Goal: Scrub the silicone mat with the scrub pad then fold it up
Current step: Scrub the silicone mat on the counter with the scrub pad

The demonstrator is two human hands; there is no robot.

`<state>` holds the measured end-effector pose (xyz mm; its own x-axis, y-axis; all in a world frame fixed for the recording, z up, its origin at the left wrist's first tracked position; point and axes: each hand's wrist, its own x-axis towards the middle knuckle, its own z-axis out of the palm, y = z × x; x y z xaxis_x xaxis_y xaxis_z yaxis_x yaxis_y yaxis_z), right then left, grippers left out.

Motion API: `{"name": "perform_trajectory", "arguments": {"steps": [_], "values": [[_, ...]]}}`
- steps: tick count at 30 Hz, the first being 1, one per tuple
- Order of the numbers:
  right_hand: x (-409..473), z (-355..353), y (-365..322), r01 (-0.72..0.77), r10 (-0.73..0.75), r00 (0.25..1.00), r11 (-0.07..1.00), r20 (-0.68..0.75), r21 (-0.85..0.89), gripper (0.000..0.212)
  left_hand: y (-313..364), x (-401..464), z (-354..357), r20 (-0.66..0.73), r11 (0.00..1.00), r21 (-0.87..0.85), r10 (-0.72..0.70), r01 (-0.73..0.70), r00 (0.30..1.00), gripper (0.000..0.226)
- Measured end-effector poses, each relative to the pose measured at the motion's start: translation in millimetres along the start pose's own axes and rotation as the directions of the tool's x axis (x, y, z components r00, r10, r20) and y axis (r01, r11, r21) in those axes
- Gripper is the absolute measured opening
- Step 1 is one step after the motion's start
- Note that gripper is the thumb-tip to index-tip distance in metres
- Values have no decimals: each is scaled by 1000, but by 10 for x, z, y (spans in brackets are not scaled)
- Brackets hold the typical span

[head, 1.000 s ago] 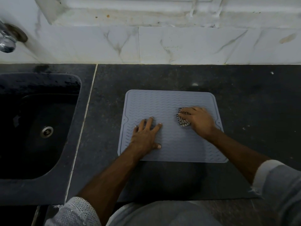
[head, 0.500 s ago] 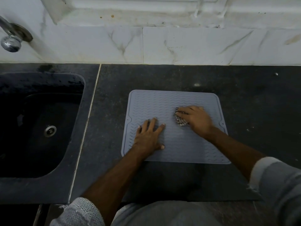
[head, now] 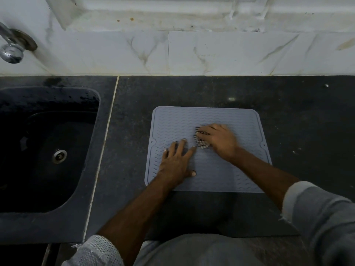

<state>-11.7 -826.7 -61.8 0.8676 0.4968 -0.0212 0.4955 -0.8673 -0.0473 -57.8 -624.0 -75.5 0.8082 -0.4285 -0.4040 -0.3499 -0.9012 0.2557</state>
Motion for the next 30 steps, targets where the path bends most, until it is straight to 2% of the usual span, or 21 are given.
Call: {"name": "perform_trajectory", "arguments": {"steps": [3,6,10,13,16,22,25,30], "values": [[-285,-59,239,-59,59,998,997,6,-40,50,-6,1,-9,2,1000,-14,10,-10,1000,98],[-283,-113,251,-102,102,995,995,-1,18,46,4,-2,-19,4,1000,-27,5,-5,1000,98],[74,-41,-103,-53,63,994,993,-94,103,47,14,11,-4,0,1000,-14,-11,11,1000,98],[296,43,-334,-6,17,996,992,-85,129,40,30,-2,6,-14,1000,-1,-26,26,1000,98],[152,50,-179,-12,22,996,993,-87,113,39,28,-11,1,-21,1000,-6,-18,18,1000,97],[-277,17,242,-36,41,988,999,-147,36,56,13,-50,-22,-20,1000,-21,2,-2,1000,94],[-272,29,214,-50,60,985,996,-164,68,52,21,-76,-56,-9,999,-42,10,-10,1000,93],[-291,13,224,-84,98,989,990,-115,116,52,-92,-168,-163,-16,990,-140,-28,25,999,92]]}}
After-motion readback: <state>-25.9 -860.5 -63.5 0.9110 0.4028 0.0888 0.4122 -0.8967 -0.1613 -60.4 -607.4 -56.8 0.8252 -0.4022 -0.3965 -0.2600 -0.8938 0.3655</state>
